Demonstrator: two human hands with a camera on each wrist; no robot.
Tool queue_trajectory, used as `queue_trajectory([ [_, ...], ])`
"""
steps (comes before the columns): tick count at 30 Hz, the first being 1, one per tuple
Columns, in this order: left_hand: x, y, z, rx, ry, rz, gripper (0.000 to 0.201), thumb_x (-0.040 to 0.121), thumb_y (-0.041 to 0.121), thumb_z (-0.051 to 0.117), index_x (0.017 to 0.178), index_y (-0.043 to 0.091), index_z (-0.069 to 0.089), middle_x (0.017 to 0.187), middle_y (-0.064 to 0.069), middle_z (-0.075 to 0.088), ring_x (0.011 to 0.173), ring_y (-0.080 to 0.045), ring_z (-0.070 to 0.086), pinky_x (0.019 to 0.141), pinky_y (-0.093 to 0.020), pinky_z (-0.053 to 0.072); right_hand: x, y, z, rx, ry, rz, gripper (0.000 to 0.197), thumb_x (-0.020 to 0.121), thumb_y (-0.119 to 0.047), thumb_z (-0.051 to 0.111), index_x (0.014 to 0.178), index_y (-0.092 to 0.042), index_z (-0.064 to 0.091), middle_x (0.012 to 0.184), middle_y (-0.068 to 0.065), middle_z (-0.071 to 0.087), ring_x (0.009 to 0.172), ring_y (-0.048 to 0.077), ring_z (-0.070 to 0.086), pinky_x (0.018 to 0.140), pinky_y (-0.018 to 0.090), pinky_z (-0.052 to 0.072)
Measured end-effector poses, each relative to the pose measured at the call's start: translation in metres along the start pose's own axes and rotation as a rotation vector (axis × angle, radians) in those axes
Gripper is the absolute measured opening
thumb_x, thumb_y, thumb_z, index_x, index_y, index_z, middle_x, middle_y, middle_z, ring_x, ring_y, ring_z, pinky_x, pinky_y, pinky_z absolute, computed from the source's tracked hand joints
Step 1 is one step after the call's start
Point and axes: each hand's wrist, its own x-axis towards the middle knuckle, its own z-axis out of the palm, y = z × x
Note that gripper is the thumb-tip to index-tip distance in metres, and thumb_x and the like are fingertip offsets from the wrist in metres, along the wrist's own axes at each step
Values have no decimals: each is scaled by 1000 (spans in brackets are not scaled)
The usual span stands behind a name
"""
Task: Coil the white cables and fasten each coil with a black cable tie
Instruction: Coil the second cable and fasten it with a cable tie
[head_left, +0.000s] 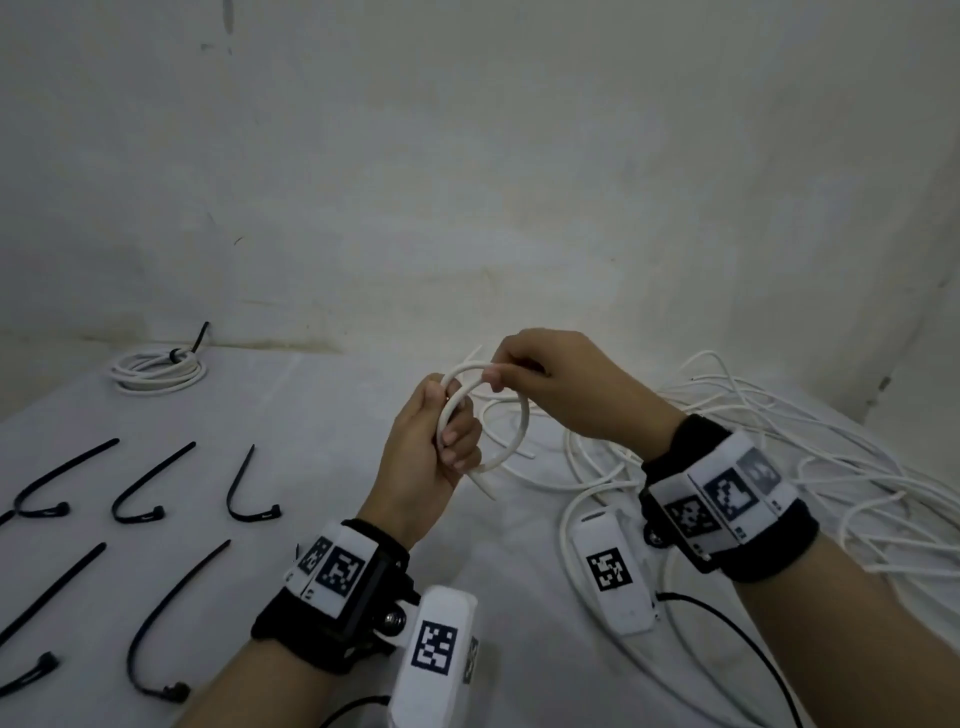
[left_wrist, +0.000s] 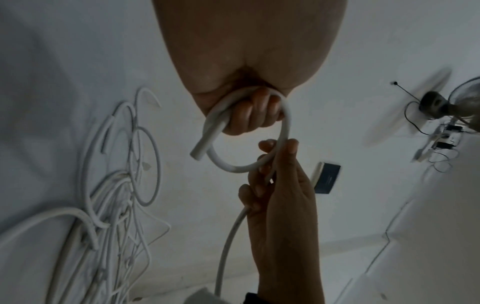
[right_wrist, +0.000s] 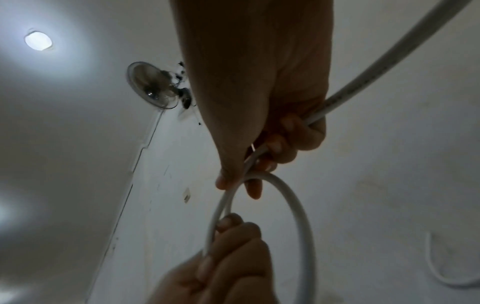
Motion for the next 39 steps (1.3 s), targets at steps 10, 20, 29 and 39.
queue_trajectory([
  [10, 3, -1, -13, 22, 20, -99, 39, 101, 32, 25, 81, 10, 49, 51, 5, 30, 41, -6, 28, 42, -17, 31, 13, 9, 22, -65, -10, 33, 45, 99, -33, 45, 60, -11, 51, 59, -2, 48, 52, 8, 47, 57, 14, 34],
  [20, 2, 5, -16, -56, -50, -207, 34, 101, 27, 26, 80, 10, 47, 49, 6, 33, 39, -6, 33, 46, -19, 40, 1, 16, 15, 747, -345, 269, 31, 101, -28, 39, 76, -11, 45, 50, -4, 35, 40, 11, 38, 65, 36, 56],
  [29, 2, 10, -18, -165, -166, -241, 27, 92, 25, 34, 73, 14, 50, 54, 6, 32, 39, -3, 29, 42, -16, 27, 1, 8, 16, 565, -239, 268, 40, 100, -36, 43, 69, -12, 48, 52, 0, 49, 47, 17, 58, 57, 34, 54],
  [39, 5, 22, -35, -290, 15, -56, 29, 97, 22, 28, 75, 16, 45, 54, 7, 33, 39, -3, 29, 42, -15, 29, -40, 58, -16, 186, -90, 237, 13, 97, -13, 49, 106, -23, 50, 64, -4, 53, 46, 13, 42, 42, 21, 37],
])
